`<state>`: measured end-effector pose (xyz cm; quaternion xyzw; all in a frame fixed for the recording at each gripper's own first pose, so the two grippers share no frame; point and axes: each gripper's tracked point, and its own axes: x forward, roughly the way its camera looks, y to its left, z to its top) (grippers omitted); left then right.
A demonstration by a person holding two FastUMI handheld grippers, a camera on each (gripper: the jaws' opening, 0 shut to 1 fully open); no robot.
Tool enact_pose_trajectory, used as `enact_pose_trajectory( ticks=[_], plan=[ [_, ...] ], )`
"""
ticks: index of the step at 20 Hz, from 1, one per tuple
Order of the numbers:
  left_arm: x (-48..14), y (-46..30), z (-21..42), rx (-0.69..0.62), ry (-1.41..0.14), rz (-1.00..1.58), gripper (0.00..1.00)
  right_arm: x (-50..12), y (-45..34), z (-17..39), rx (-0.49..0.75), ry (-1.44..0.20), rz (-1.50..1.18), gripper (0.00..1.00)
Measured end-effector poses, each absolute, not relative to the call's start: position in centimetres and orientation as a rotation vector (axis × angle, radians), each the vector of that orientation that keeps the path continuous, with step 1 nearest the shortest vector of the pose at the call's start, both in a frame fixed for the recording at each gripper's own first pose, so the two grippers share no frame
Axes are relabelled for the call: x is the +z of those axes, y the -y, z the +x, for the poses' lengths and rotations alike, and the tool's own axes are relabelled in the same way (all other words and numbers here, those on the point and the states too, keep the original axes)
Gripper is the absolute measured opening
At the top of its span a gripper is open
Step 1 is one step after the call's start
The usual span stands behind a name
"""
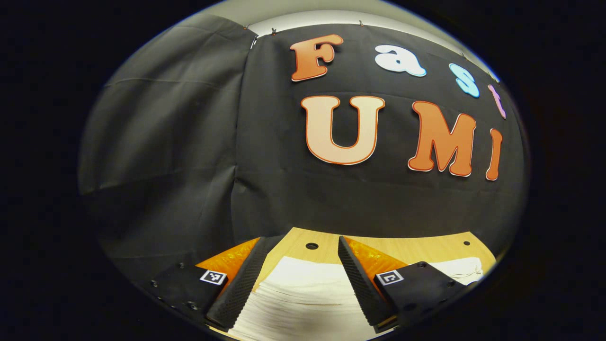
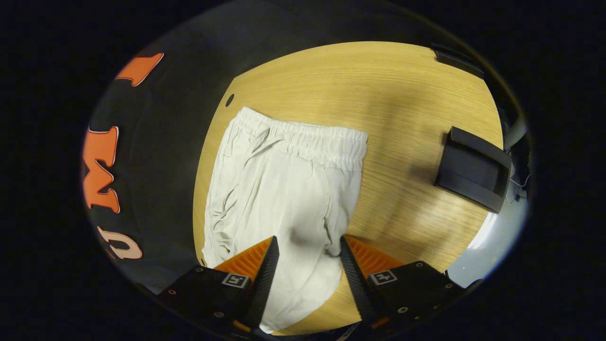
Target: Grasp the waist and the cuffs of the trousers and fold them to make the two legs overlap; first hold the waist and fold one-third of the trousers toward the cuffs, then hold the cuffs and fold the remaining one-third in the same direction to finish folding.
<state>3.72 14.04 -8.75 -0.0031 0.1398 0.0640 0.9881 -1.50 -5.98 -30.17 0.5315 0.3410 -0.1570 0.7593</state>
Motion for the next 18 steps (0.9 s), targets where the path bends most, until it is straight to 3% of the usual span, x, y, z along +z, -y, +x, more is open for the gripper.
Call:
enact_pose_trajectory(
  ticks=[2,3,4,5,7,18],
  plan=[
    [-9.2,-14.6,3.3,0.119,-0.301,-0.052,0.98,-31.0,6.3,-1.2,-0.371,-0.75,1.158,0.57],
    [-9.4,-15.3,3.1,0.124,-0.312,-0.073,0.99,-31.3,6.4,-1.3,-0.385,-0.762,1.153,0.36],
    [-9.6,-15.7,2.8,0.125,-0.326,-0.098,0.99,-31.5,6.3,-1.4,-0.389,-0.776,1.154,0.25],
    [-10.1,-16.3,2.2,0.132,-0.34,-0.124,0.98,-31.4,6.4,-1.4,-0.394,-0.786,1.156,0.06],
    [-11.2,-18.2,1.1,0.161,-0.371,-0.181,0.99,-31.5,6.3,-1.5,-0.393,-0.794,1.127,0.01],
    [-25.2,-25.9,-9.9,0.431,-0.659,-0.608,0.99,-31.5,6.2,-1.2,-0.398,-0.859,1.06,0.01]
  ],
)
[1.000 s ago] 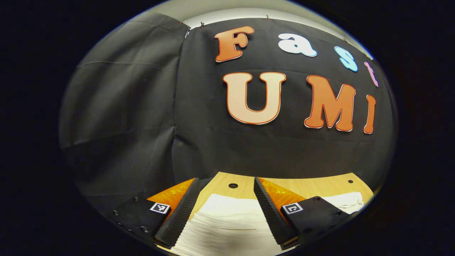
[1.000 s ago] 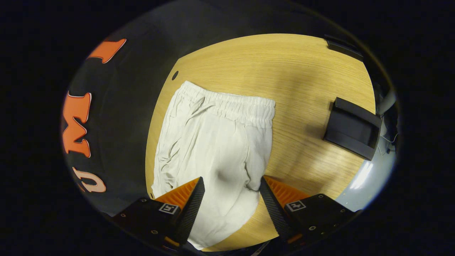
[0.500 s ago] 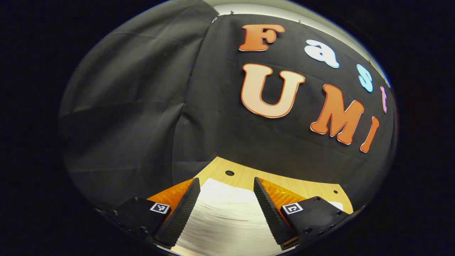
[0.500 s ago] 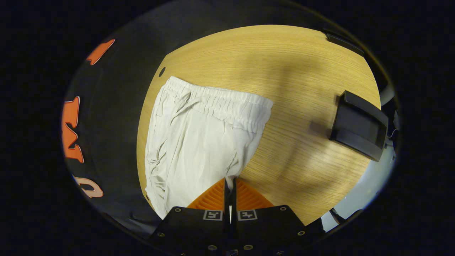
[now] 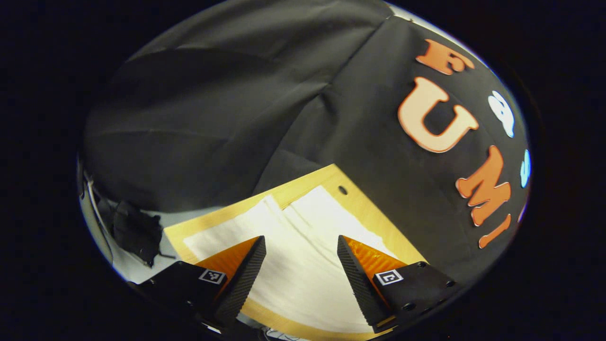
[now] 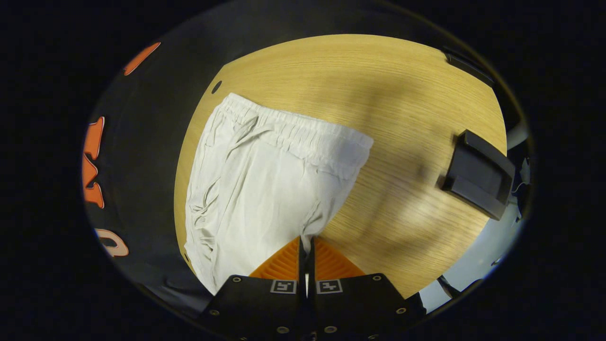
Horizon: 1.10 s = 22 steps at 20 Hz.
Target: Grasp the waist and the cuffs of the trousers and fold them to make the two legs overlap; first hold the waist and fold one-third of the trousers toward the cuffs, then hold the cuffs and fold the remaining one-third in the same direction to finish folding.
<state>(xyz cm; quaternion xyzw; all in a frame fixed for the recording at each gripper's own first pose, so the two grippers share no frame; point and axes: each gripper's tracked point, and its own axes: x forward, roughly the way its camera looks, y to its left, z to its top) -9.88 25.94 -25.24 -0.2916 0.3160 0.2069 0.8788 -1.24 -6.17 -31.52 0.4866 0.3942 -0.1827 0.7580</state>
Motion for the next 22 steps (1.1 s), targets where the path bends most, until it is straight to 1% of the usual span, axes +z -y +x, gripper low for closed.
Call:
enact_pose_trajectory(
  ticks=[5,10,13,14,15,18,22],
  plan=[
    [-30.4,-27.0,-13.8,0.548,-0.774,-0.785,1.0,-31.5,6.1,-1.0,-0.408,-0.868,1.083,0.01],
    [-33.9,-26.9,-15.6,0.612,-0.833,-0.976,0.99,-31.6,6.1,-1.1,-0.413,-0.87,1.108,0.01],
    [-34.7,-27.4,-16.5,0.665,-0.873,-0.976,0.99,-31.6,6.1,-1.1,-0.416,-0.872,1.111,0.01],
    [-34.8,-27.5,-16.8,0.679,-0.886,-0.975,1.0,-31.6,6.1,-1.1,-0.417,-0.873,1.113,0.05],
    [-35.3,-27.6,-16.8,0.69,-0.897,-0.976,0.99,-31.6,6.2,-1.1,-0.419,-0.873,1.117,0.01],
    [-35.9,-27.5,-17.1,0.72,-0.923,-0.993,0.99,-31.7,6.2,-1.0,-0.422,-0.874,1.128,0.01],
    [-37.7,-27.3,-16.6,0.726,-0.911,-1.056,0.99,-31.6,6.2,-1.1,-0.429,-0.875,1.125,0.01]
  ],
)
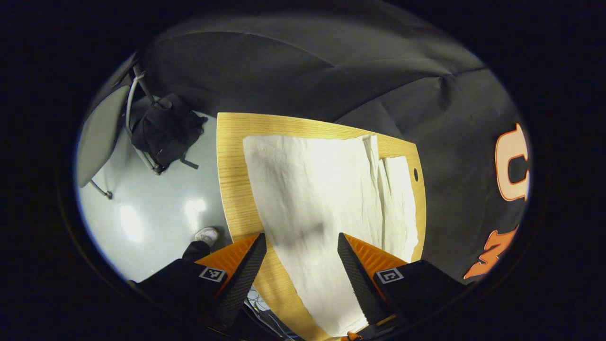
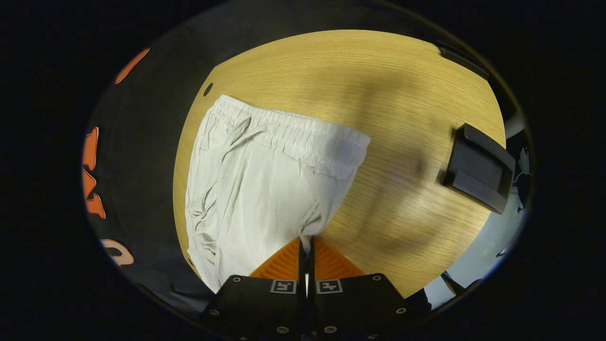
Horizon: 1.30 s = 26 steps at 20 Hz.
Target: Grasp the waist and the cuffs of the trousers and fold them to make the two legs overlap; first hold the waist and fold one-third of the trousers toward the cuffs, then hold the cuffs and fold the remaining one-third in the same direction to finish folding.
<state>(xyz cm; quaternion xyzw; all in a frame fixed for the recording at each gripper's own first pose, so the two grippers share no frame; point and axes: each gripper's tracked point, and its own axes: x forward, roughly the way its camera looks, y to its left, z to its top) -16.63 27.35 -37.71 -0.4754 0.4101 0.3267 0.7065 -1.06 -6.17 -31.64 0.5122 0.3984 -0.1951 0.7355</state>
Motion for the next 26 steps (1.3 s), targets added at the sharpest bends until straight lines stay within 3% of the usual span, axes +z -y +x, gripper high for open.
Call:
enact_pose_trajectory(
  ticks=[6,9,10,12,14,15,24,25,26],
  plan=[
    [-38.2,-27.5,-14.2,0.682,-0.899,-1.088,0.99,-31.7,6.2,-1.1,-0.443,-0.873,1.154,0.01],
    [-39.0,-26.4,-12.6,0.624,-0.911,-1.113,0.68,-31.6,6.2,-1.2,-0.449,-0.866,1.159,0.01],
    [-39.2,-26.2,-12.4,0.609,-0.922,-1.107,0.64,-31.6,6.2,-1.3,-0.452,-0.863,1.161,0.01],
    [-40.8,-26.2,-12.7,0.671,-0.979,-1.112,0.47,-31.6,6.2,-1.3,-0.458,-0.859,1.162,0.0],
    [-42.0,-26.2,-11.2,0.684,-0.972,-1.152,0.09,-31.5,6.2,-1.3,-0.464,-0.854,1.157,0.01],
    [-42.6,-26.2,-10.3,0.694,-0.975,-1.146,0.04,-31.5,6.2,-1.3,-0.467,-0.853,1.154,0.01],
    [-37.2,-26.7,-7.2,0.583,-0.988,-1.033,0.05,-28.9,5.7,-1.1,-0.435,-0.836,1.095,0.01],
    [-36.4,-26.6,-6.2,0.557,-0.981,-1.026,0.02,-28.2,5.5,-1.0,-0.429,-0.827,1.101,0.05],
    [-35.5,-26.4,-5.2,0.53,-0.977,-1.019,0.04,-27.5,5.5,-0.8,-0.426,-0.817,1.109,0.01]
  ],
)
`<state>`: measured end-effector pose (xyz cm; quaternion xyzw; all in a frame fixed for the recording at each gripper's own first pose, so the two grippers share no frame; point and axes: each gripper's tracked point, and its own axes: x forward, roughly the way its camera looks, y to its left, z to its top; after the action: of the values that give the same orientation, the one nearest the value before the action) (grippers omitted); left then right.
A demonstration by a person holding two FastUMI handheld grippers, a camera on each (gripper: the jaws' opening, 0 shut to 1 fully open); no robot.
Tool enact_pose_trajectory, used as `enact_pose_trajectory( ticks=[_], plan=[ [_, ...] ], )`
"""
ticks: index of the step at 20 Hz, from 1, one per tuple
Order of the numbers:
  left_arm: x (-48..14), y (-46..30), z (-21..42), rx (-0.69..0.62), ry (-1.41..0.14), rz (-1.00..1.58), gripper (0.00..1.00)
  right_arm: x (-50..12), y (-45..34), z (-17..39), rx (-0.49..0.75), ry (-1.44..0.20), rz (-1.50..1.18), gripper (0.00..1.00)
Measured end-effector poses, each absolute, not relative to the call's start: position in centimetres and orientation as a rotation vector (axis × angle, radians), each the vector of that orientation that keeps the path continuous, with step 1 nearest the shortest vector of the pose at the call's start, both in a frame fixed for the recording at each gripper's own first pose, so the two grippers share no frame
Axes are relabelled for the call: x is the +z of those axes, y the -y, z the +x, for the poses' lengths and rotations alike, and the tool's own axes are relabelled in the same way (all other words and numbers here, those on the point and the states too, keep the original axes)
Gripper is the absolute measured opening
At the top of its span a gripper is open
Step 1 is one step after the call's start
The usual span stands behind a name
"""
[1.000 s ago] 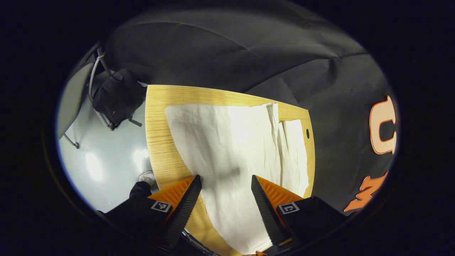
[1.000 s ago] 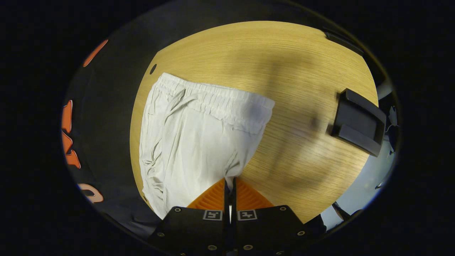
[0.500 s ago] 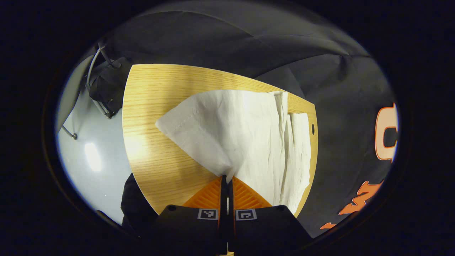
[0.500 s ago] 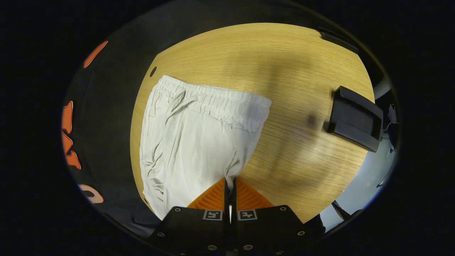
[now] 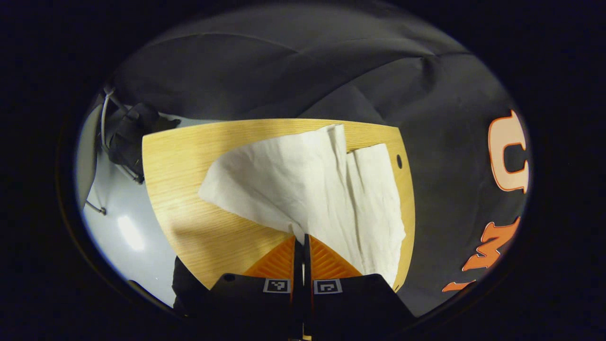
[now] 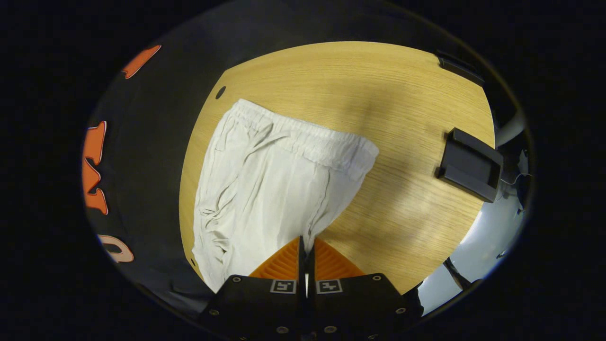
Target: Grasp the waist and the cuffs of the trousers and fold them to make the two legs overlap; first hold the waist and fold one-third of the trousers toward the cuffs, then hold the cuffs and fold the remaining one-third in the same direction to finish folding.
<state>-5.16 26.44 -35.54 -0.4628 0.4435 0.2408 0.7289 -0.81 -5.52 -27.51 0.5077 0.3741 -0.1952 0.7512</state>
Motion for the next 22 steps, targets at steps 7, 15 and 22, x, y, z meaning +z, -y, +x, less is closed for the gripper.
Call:
enact_pose_trajectory(
  ticks=[7,15,22],
  plan=[
    [-33.0,-25.5,1.6,0.37,-0.995,-0.949,0.04,-21.2,5.4,2.7,-0.382,-0.747,1.05,0.01],
    [-31.1,-23.2,13.2,0.255,-0.979,-0.893,0.04,-16.0,5.1,10.9,-0.368,-0.728,0.994,0.01],
    [-32.9,-21.4,21.5,0.27,-0.983,-0.827,0.04,-15.1,5.9,21.1,-0.336,-0.755,0.988,0.01]
  ],
)
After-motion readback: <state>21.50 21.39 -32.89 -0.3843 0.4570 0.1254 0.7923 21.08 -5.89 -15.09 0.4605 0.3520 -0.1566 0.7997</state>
